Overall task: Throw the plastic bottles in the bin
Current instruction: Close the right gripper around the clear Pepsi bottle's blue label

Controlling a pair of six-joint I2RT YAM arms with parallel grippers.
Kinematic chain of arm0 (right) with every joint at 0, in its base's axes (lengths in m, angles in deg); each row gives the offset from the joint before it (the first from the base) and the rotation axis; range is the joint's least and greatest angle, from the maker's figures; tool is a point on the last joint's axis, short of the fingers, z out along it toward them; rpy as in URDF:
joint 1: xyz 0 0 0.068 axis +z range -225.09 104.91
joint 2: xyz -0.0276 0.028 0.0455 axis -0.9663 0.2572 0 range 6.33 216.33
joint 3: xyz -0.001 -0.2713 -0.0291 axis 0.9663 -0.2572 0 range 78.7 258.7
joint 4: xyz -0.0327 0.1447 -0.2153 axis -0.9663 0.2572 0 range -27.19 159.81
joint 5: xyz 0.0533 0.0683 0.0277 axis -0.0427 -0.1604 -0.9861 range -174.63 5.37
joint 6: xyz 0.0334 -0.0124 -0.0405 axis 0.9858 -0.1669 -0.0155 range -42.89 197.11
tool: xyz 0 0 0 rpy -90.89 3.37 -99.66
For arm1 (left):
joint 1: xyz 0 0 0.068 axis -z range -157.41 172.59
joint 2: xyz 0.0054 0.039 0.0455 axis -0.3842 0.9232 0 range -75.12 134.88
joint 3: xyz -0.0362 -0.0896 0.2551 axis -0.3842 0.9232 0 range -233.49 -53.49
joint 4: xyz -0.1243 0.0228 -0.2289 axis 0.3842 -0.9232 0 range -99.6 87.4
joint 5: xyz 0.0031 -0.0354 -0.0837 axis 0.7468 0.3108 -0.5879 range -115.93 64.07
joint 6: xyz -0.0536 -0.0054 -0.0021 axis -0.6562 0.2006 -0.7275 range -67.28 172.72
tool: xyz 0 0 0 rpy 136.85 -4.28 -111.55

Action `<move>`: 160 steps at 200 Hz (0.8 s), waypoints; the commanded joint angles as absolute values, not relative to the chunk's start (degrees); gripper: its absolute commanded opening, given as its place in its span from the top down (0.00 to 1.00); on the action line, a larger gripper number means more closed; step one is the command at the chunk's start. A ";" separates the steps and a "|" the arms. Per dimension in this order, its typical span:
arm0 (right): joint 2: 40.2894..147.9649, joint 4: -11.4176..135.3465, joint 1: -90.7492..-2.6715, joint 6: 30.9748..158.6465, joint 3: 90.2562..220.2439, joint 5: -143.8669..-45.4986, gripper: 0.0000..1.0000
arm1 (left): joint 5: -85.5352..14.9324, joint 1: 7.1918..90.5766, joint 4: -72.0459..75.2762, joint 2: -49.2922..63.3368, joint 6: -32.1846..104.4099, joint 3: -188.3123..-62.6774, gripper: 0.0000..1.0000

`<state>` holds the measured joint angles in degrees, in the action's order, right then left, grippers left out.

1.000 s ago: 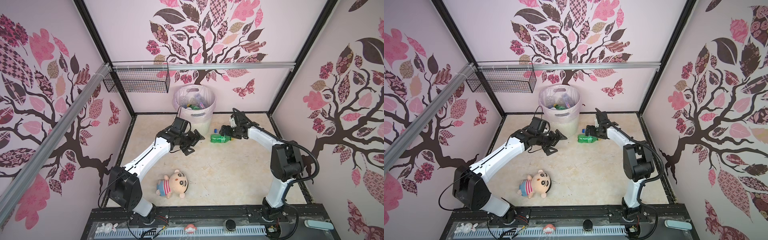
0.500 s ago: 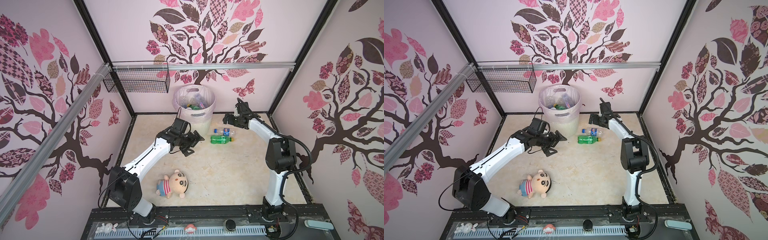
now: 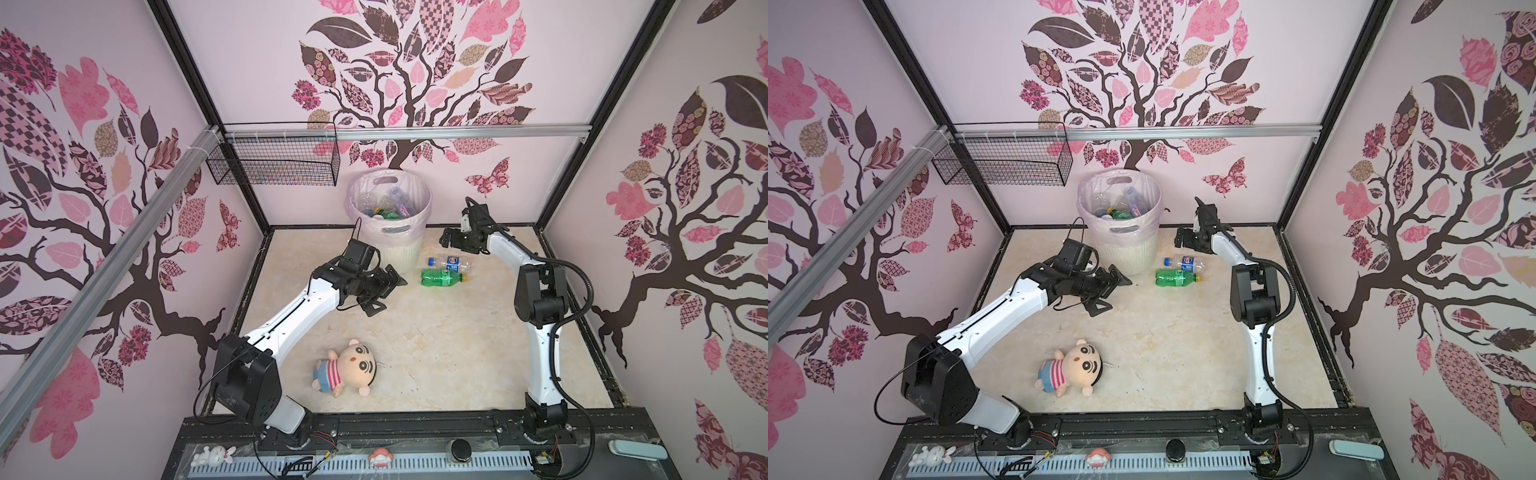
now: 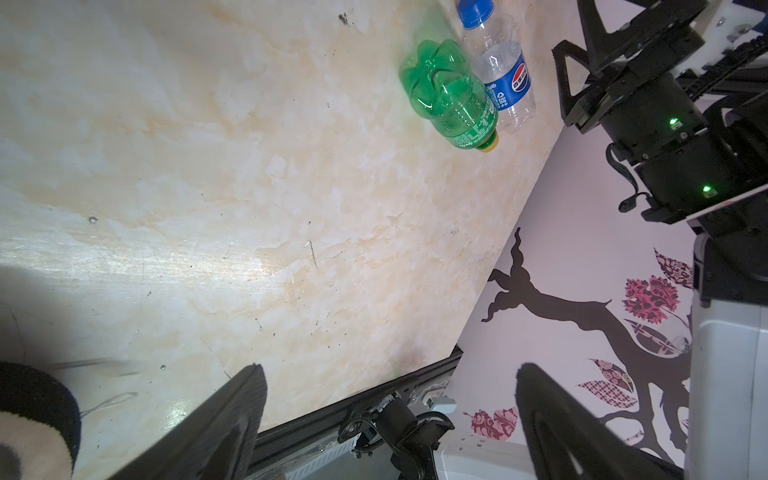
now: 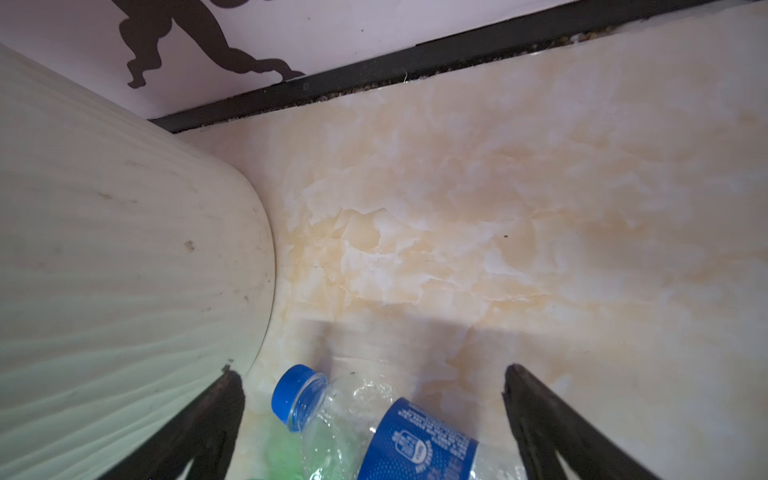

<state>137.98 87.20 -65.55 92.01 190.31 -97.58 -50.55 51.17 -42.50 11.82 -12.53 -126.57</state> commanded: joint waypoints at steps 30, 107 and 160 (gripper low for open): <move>141.06 89.22 -65.80 91.86 190.98 -101.96 0.00 | -49.97 50.82 -42.72 11.22 -11.27 -125.87 0.03; 137.25 85.89 -65.78 93.22 182.93 -105.33 0.00 | -50.80 50.88 -42.00 12.89 -11.88 -126.55 0.03; 133.54 83.75 -65.69 93.65 177.04 -106.01 0.00 | -51.37 50.91 -41.41 13.61 -12.81 -126.60 0.03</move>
